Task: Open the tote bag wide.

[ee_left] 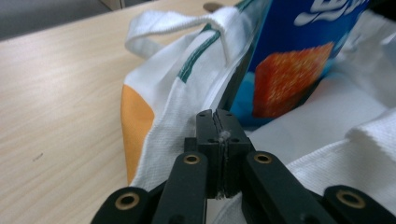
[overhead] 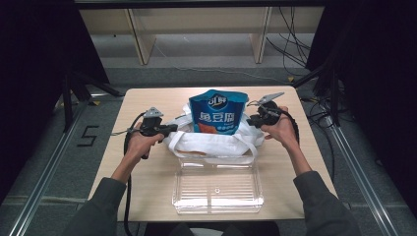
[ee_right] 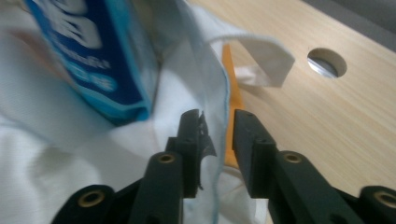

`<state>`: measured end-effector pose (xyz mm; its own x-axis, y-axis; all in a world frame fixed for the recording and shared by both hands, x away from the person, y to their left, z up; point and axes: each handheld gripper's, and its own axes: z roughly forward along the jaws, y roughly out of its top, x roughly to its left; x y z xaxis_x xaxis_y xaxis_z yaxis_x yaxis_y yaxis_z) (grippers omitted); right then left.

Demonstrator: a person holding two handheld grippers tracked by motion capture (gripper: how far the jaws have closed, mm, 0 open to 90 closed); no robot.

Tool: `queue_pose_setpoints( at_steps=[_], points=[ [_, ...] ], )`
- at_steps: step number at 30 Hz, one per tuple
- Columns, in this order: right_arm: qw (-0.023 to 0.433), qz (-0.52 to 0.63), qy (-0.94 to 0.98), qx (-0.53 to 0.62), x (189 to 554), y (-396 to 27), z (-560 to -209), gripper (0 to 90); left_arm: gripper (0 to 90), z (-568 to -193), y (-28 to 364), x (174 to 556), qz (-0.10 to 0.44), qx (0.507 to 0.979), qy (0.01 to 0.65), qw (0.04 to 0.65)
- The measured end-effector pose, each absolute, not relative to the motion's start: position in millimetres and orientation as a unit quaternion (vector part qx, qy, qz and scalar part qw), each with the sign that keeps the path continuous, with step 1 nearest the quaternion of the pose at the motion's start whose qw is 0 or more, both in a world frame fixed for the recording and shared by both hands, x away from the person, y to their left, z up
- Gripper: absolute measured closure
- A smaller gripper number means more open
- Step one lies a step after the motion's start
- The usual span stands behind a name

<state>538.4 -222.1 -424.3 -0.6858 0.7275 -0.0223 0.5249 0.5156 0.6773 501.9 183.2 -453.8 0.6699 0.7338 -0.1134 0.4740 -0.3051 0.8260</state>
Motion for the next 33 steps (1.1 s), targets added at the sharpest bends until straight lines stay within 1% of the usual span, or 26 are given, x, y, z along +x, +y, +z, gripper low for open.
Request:
queue_pose_setpoints(
  at_steps=[1, 2, 4, 7, 8, 10, 11, 13, 14, 15, 16, 18, 20, 21, 23, 26, 28, 29, 30, 31, 33],
  points=[
    [0.156, 0.329, 0.859, 0.360, 541.5, -221.6, -428.5, 86.9, 88.9, -455.8, 184.9, 503.7, 0.145, 0.808, 0.370, 0.435],
    [0.146, 0.322, 0.862, 0.362, 542.9, -221.9, -430.1, 88.6, 89.3, -458.9, 184.3, 504.6, 0.149, 0.810, 0.371, 0.429],
    [0.154, 0.323, 0.860, 0.363, 545.0, -221.2, -434.1, 89.1, 89.5, -466.3, 184.6, 506.9, 0.148, 0.822, 0.365, 0.412],
    [0.154, 0.334, 0.856, 0.364, 541.9, -221.0, -430.2, 89.3, 89.6, -480.6, 184.1, 509.1, 0.145, 0.841, 0.354, 0.383],
    [0.162, 0.339, 0.853, 0.363, 542.3, -223.0, -427.7, 89.4, 89.6, -485.0, 183.7, 510.0, 0.144, 0.846, 0.350, 0.376],
    [0.170, 0.364, 0.846, 0.350, 543.9, -225.6, -423.6, 89.4, 89.6, -490.0, 184.1, 510.2, 0.142, 0.848, 0.348, 0.373],
    [0.171, 0.370, 0.843, 0.352, 545.2, -227.2, -422.6, 89.4, 89.7, -490.9, 183.9, 509.6, 0.145, 0.848, 0.347, 0.374],
    [0.170, 0.367, 0.841, 0.359, 549.1, -228.8, -423.2, 89.4, 89.7, -493.7, 181.5, 507.3, 0.161, 0.861, 0.336, 0.347],
    [0.176, 0.360, 0.843, 0.358, 551.5, -227.8, -426.3, 89.4, 89.7, -495.8, 179.7, 505.8, 0.171, 0.864, 0.327, 0.342],
    [0.164, 0.350, 0.846, 0.368, 552.0, -226.3, -428.4, 89.4, 89.7, -496.3, 179.4, 505.5, 0.172, 0.869, 0.320, 0.337],
    [0.170, 0.339, 0.848, 0.369, 555.6, -224.3, -438.5, 89.4, 89.7, -496.7, 178.9, 505.4, 0.174, 0.868, 0.321, 0.337],
    [0.169, 0.334, 0.849, 0.373, 557.0, -223.2, -444.5, 89.5, 89.7, -497.3, 178.4, 505.9, 0.169, 0.867, 0.324, 0.338],
    [0.163, 0.322, 0.856, 0.370, 561.0, -221.8, -457.6, 89.4, 89.7, -498.9, 177.2, 505.8, 0.177, 0.869, 0.320, 0.334],
    [0.168, 0.326, 0.857, 0.362, 564.3, -221.5, -465.5, 89.5, 89.7, -499.4, 176.1, 505.2, 0.180, 0.871, 0.317, 0.329],
    [0.147, 0.325, 0.855, 0.377, 566.6, -220.8, -477.1, 89.4, 89.7, -499.3, 173.7, 504.2, 0.188, 0.875, 0.309, 0.322],
    [0.145, 0.317, 0.858, 0.376, 568.7, -219.7, -483.1, 89.4, 89.7, -498.3, 173.1, 505.3, 0.184, 0.871, 0.317, 0.325],
    [0.148, 0.331, 0.849, 0.385, 567.1, -220.4, -480.2, 88.4, 89.1, -494.6, 175.2, 506.8, 0.178, 0.870, 0.324, 0.326],
    [0.155, 0.339, 0.846, 0.381, 566.4, -223.3, -476.2, 86.1, 87.3, -492.4, 175.8, 506.6, 0.179, 0.868, 0.323, 0.332],
    [0.143, 0.351, 0.839, 0.390, 562.9, -225.1, -471.8, 81.9, 85.3, -489.0, 176.2, 506.4, 0.184, 0.867, 0.319, 0.336],
    [0.143, 0.356, 0.840, 0.384, 561.4, -229.8, -466.1, 80.1, 83.9, -484.9, 176.5, 505.7, 0.184, 0.867, 0.316, 0.339],
    [0.154, 0.386, 0.828, 0.376, 555.8, -236.8, -452.8, 75.8, 80.4, -474.2, 178.6, 505.7, 0.183, 0.863, 0.308, 0.356]
  ],
)
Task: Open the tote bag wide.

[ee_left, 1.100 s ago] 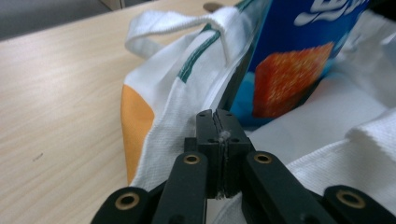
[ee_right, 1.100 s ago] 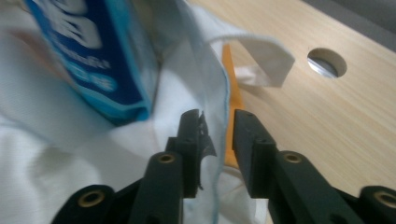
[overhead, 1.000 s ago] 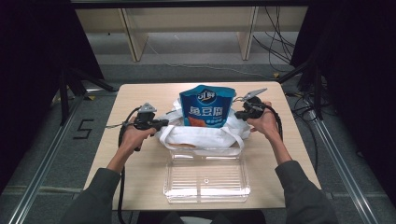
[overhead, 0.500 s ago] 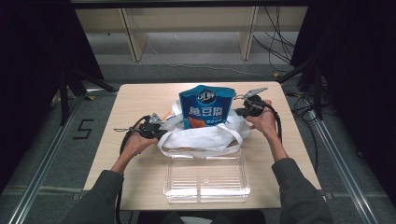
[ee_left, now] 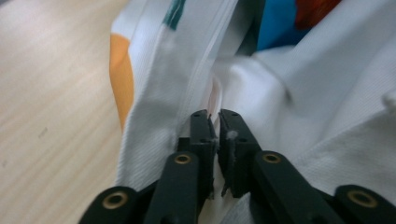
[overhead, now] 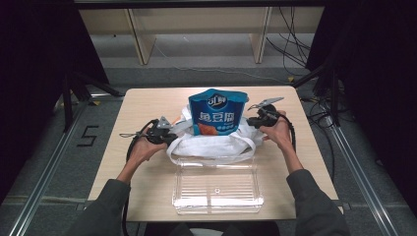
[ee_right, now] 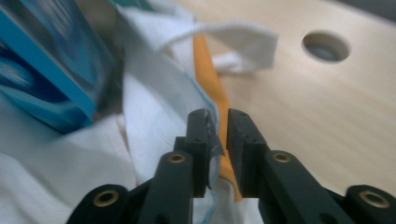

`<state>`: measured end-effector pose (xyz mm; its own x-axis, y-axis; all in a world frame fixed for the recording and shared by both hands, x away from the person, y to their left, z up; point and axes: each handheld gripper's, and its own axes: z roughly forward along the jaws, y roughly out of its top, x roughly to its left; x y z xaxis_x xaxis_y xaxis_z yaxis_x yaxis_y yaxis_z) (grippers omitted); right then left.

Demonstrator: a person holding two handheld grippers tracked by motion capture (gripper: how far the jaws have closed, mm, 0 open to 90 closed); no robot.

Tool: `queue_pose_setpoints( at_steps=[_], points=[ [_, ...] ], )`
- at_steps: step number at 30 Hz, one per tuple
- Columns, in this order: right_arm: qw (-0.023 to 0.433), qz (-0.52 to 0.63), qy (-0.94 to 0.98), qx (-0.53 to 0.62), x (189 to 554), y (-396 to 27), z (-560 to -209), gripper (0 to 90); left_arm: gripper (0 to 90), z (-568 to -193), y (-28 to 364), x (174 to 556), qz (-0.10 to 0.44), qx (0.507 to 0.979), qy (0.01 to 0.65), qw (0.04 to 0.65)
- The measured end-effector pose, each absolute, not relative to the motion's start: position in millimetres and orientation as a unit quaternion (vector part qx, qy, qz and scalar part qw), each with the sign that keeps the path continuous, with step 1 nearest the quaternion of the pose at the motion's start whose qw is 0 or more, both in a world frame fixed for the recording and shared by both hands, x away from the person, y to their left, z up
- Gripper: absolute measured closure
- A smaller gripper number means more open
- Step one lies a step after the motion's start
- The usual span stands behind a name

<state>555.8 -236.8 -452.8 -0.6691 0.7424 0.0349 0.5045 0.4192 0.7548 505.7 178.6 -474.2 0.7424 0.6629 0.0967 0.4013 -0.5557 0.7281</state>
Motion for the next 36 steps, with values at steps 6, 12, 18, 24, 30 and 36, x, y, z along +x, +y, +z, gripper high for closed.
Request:
queue_pose_setpoints(
  at_steps=[6, 12, 18, 24, 30, 36],
  points=[
    [0.153, 0.431, 0.826, 0.329, 526.7, -243.0, -419.8, 72.7, 65.6, -433.5, 183.1, 506.9, 0.223, 0.822, 0.316, 0.417],
    [0.104, 0.425, 0.853, 0.285, 505.9, -229.2, -423.0, 67.5, 48.1, -441.5, 167.0, 530.6, 0.211, 0.858, 0.315, 0.347],
    [0.087, 0.395, 0.874, 0.270, 510.1, -220.3, -441.1, 66.9, 64.7, -450.4, 148.9, 551.7, 0.193, 0.861, 0.339, 0.328],
    [0.049, 0.363, 0.898, 0.243, 513.5, -214.5, -459.9, 88.0, 87.2, -444.5, 149.6, 563.3, 0.203, 0.837, 0.375, 0.342],
    [0.035, 0.342, 0.906, 0.246, 515.5, -210.6, -472.4, 89.1, 87.7, -451.1, 159.1, 578.1, 0.164, 0.801, 0.447, 0.362],
    [0.015, 0.331, 0.904, 0.271, 516.6, -212.8, -485.0, 89.2, 87.7, -477.7, 152.6, 588.4, 0.146, 0.820, 0.455, 0.314]
  ],
)
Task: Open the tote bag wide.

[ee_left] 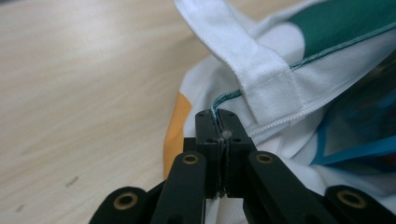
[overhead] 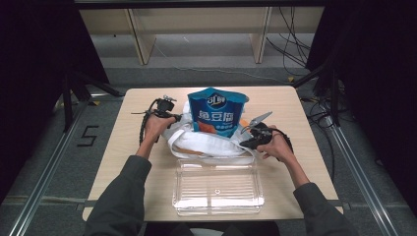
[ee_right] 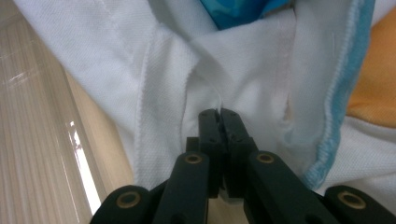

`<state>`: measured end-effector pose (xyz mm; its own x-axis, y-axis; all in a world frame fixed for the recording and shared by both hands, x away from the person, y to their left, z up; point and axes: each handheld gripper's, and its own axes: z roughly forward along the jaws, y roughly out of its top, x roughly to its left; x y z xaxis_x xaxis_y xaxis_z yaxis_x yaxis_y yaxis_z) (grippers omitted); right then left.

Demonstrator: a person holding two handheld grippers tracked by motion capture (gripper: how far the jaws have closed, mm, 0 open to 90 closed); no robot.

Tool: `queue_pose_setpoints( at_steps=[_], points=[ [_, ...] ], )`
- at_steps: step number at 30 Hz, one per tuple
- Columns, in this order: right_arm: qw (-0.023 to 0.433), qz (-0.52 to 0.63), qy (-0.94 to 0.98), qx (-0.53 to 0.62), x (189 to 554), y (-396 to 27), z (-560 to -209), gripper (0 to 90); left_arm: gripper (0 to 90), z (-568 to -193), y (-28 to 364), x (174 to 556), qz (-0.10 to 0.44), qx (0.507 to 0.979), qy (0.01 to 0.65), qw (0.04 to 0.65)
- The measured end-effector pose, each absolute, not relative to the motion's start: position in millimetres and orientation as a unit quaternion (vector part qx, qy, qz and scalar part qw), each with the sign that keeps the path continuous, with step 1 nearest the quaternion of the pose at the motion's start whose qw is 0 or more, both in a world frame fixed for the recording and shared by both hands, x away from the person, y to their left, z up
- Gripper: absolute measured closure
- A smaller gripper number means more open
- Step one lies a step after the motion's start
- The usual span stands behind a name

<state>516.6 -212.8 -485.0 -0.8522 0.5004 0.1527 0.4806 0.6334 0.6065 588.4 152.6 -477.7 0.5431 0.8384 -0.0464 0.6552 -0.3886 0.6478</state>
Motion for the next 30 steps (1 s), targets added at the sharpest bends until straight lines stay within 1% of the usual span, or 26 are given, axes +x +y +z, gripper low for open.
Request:
queue_pose_setpoints(
  at_steps=[1, 2, 4, 6, 7, 8, 9, 10, 13, 14, 16, 17, 19, 21, 22, 23, 26, 28, 30],
  points=[
    [0.016, 0.332, 0.903, 0.274, 516.7, -212.7, -487.0, 89.2, 87.7, -481.8, 148.7, 589.3, 0.148, 0.818, 0.460, 0.313],
    [0.013, 0.328, 0.904, 0.273, 516.5, -212.7, -487.2, 89.2, 87.6, -482.9, 148.5, 590.7, 0.147, 0.827, 0.452, 0.299],
    [0.018, 0.327, 0.905, 0.272, 515.7, -211.4, -487.2, 89.1, 87.5, -483.0, 148.8, 592.1, 0.140, 0.826, 0.457, 0.298],
    [0.032, 0.322, 0.906, 0.273, 515.2, -210.4, -486.9, 89.0, 86.5, -479.2, 150.5, 590.2, 0.141, 0.816, 0.461, 0.319],
    [0.025, 0.326, 0.904, 0.275, 514.0, -210.3, -485.1, 88.4, 85.0, -475.8, 152.3, 588.5, 0.140, 0.813, 0.459, 0.331],
    [0.024, 0.330, 0.904, 0.273, 513.2, -210.9, -482.4, 86.9, 81.0, -472.3, 154.6, 586.5, 0.134, 0.809, 0.455, 0.347],
    [0.030, 0.332, 0.902, 0.275, 513.1, -212.1, -479.2, 81.9, 74.5, -467.5, 157.8, 584.6, 0.122, 0.806, 0.452, 0.362],
    [0.032, 0.345, 0.895, 0.280, 512.9, -213.2, -475.4, 78.0, 67.0, -462.2, 160.7, 581.8, 0.121, 0.798, 0.453, 0.378],
    [0.054, 0.371, 0.887, 0.271, 512.0, -221.8, -454.0, 75.9, 61.2, -443.7, 168.8, 570.2, 0.120, 0.779, 0.440, 0.430],
    [0.057, 0.383, 0.881, 0.270, 510.6, -224.3, -446.8, 75.9, 61.7, -437.1, 169.5, 565.1, 0.129, 0.771, 0.437, 0.445],
    [0.074, 0.401, 0.871, 0.275, 510.7, -229.6, -433.8, 75.9, 61.4, -425.1, 173.2, 556.8, 0.129, 0.777, 0.418, 0.454],
    [0.080, 0.409, 0.864, 0.283, 510.2, -230.9, -429.6, 75.6, 61.8, -420.4, 174.6, 552.2, 0.130, 0.783, 0.408, 0.451],
    [0.109, 0.401, 0.860, 0.296, 514.3, -234.7, -423.6, 73.4, 64.1, -415.7, 177.5, 542.6, 0.140, 0.795, 0.393, 0.440],
    [0.130, 0.395, 0.853, 0.314, 519.3, -234.9, -424.4, 71.0, 66.4, -417.8, 181.5, 534.2, 0.140, 0.796, 0.394, 0.436],
    [0.126, 0.394, 0.850, 0.327, 520.9, -233.6, -426.2, 70.1, 68.1, -420.4, 185.0, 531.2, 0.138, 0.801, 0.391, 0.432],
    [0.133, 0.392, 0.851, 0.325, 525.7, -233.5, -428.6, 69.4, 68.6, -424.2, 187.6, 528.3, 0.132, 0.801, 0.395, 0.430],
    [0.131, 0.380, 0.852, 0.335, 535.2, -228.8, -437.2, 69.4, 69.7, -439.6, 192.0, 521.4, 0.112, 0.805, 0.398, 0.425],
    [0.126, 0.378, 0.850, 0.344, 539.5, -223.9, -442.7, 74.1, 69.7, -450.5, 191.5, 517.7, 0.100, 0.802, 0.401, 0.431],
    [0.132, 0.384, 0.847, 0.343, 544.6, -223.5, -445.6, 85.3, 70.6, -459.9, 191.9, 516.3, 0.089, 0.804, 0.403, 0.428]
  ],
)
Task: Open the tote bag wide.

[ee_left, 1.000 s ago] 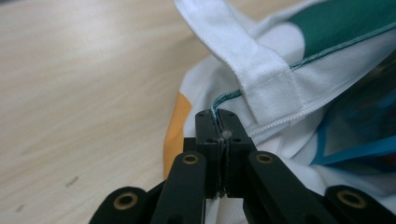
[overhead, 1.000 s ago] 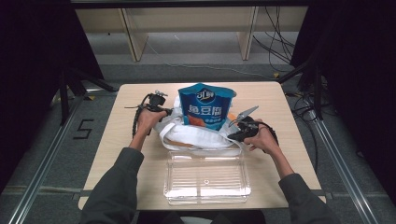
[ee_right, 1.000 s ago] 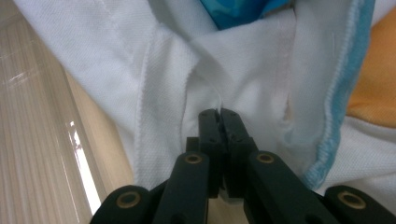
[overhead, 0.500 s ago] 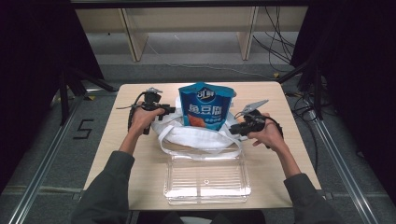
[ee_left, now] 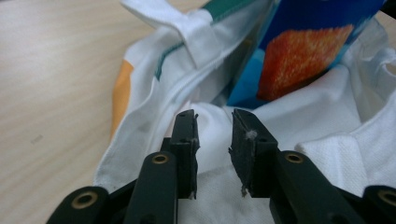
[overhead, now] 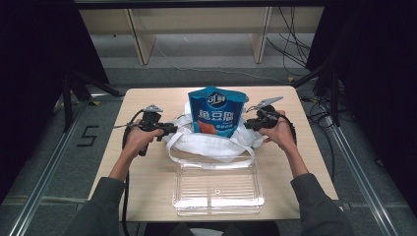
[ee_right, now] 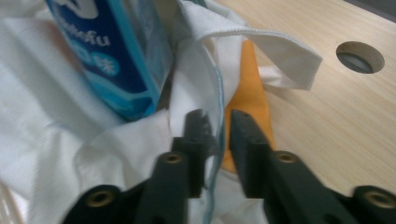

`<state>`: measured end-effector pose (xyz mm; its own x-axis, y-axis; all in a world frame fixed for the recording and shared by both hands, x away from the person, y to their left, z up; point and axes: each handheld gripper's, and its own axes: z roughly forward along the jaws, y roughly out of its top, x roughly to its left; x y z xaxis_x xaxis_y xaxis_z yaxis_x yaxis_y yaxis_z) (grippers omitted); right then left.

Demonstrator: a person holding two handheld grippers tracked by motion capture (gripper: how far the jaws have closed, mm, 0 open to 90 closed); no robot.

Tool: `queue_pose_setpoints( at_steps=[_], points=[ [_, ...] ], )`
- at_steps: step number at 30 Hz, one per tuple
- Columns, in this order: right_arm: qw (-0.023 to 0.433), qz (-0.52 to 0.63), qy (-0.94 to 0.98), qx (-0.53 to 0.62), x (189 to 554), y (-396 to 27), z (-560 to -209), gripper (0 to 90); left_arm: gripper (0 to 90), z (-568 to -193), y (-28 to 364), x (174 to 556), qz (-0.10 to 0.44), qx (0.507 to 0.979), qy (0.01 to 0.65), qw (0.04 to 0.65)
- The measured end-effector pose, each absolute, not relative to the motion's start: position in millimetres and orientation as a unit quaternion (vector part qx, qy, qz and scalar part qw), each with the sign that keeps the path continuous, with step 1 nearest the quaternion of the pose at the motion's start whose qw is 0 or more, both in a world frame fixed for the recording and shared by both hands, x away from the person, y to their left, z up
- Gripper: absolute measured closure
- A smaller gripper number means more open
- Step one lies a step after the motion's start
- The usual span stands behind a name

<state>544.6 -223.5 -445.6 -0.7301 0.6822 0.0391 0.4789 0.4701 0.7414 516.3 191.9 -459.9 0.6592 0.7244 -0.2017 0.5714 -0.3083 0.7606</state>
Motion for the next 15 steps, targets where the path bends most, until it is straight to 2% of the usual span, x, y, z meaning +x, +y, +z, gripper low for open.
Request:
queue_pose_setpoints(
  at_steps=[2, 3, 6, 10, 15],
  points=[
    [0.133, 0.375, 0.848, 0.349, 547.6, -225.9, -445.2, 89.1, 75.4, -468.3, 191.9, 516.4, 0.091, 0.820, 0.394, 0.404],
    [0.146, 0.379, 0.843, 0.351, 550.0, -226.3, -448.2, 89.3, 80.6, -472.5, 190.4, 516.1, 0.104, 0.828, 0.391, 0.389],
    [0.137, 0.370, 0.836, 0.381, 552.2, -226.9, -455.3, 89.5, 89.4, -486.4, 185.8, 517.2, 0.107, 0.849, 0.374, 0.357],
    [0.148, 0.350, 0.840, 0.388, 562.5, -225.7, -470.7, 89.5, 89.7, -495.8, 182.6, 519.5, 0.108, 0.859, 0.364, 0.344],
    [0.137, 0.329, 0.838, 0.413, 569.8, -221.0, -489.0, 89.5, 89.7, -496.8, 178.0, 517.7, 0.124, 0.873, 0.347, 0.320]
  ],
)
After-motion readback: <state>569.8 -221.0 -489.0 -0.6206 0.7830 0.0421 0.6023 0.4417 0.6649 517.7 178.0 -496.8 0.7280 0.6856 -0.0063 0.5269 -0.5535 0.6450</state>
